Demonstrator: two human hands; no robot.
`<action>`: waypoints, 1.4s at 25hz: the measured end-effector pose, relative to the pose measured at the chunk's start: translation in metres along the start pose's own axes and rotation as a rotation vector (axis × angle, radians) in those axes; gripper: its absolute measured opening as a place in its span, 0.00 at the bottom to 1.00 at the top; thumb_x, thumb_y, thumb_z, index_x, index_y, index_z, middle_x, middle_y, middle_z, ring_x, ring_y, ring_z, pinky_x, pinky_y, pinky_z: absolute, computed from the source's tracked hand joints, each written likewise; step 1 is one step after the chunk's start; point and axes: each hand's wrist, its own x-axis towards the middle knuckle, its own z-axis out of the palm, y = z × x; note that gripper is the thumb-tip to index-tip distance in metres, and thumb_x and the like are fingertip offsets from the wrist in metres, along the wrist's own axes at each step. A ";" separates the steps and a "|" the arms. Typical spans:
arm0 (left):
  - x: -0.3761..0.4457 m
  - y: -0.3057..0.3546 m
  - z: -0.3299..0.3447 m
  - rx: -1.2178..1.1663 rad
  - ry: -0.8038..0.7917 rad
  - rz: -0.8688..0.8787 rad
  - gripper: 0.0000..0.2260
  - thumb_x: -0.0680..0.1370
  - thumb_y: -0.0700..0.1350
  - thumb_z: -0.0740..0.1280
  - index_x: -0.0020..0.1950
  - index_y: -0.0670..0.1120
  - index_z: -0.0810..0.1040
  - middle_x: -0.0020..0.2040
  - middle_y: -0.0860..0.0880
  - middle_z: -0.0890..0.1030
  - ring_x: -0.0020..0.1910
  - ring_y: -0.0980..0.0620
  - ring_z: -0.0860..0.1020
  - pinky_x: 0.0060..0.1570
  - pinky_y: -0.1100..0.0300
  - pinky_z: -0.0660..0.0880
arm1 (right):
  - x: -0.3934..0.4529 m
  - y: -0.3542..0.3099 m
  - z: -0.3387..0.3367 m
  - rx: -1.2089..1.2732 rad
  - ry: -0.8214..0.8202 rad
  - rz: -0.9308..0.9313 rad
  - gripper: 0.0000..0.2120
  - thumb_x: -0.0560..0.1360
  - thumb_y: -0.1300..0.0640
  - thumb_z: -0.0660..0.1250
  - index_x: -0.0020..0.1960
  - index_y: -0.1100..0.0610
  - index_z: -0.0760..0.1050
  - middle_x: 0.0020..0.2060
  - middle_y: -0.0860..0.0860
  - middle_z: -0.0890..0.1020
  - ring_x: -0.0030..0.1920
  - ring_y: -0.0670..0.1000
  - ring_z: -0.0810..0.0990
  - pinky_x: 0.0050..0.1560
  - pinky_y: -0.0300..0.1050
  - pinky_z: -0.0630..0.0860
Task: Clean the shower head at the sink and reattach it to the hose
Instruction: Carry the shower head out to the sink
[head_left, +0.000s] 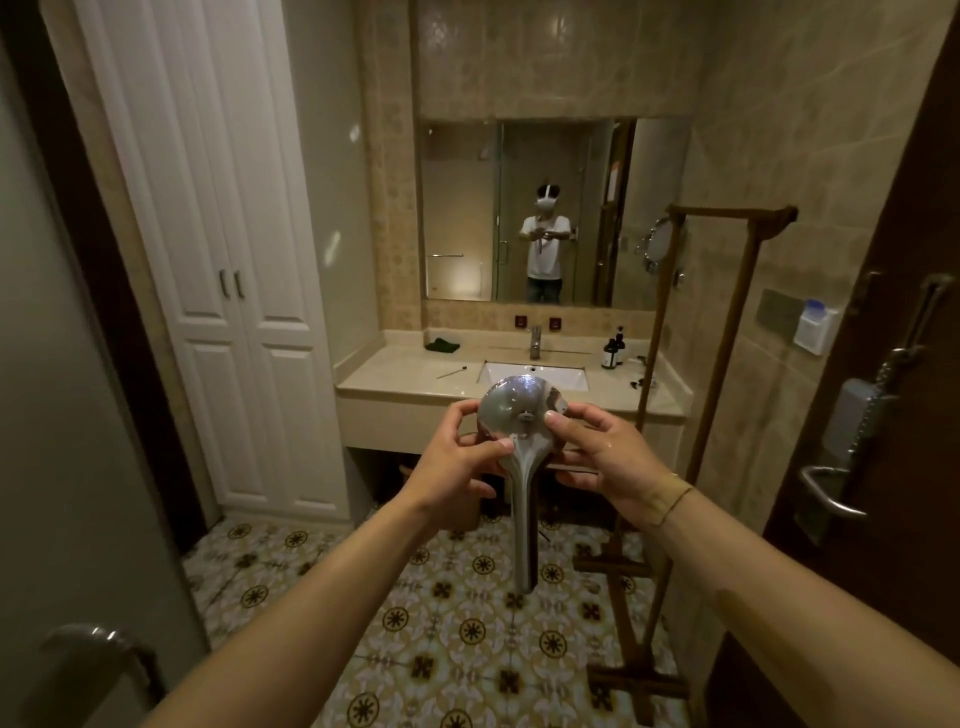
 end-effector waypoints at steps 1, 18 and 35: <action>0.019 -0.004 -0.009 0.004 -0.007 0.004 0.21 0.74 0.41 0.70 0.64 0.53 0.68 0.51 0.46 0.83 0.43 0.53 0.83 0.37 0.58 0.76 | 0.019 0.003 0.003 0.001 0.010 0.004 0.12 0.73 0.53 0.73 0.56 0.52 0.79 0.50 0.54 0.86 0.48 0.54 0.83 0.43 0.47 0.79; 0.307 -0.055 -0.111 0.022 -0.041 0.008 0.21 0.73 0.41 0.71 0.63 0.53 0.69 0.46 0.46 0.82 0.40 0.50 0.81 0.35 0.55 0.76 | 0.319 0.028 0.020 -0.003 0.065 -0.016 0.12 0.74 0.51 0.73 0.56 0.51 0.80 0.47 0.52 0.87 0.46 0.52 0.86 0.42 0.46 0.79; 0.610 -0.125 -0.089 0.080 0.016 -0.033 0.20 0.74 0.45 0.70 0.63 0.55 0.68 0.48 0.46 0.84 0.40 0.51 0.82 0.41 0.53 0.77 | 0.623 0.056 -0.096 -0.004 0.032 0.043 0.15 0.73 0.52 0.74 0.58 0.53 0.80 0.50 0.54 0.85 0.48 0.54 0.86 0.41 0.44 0.80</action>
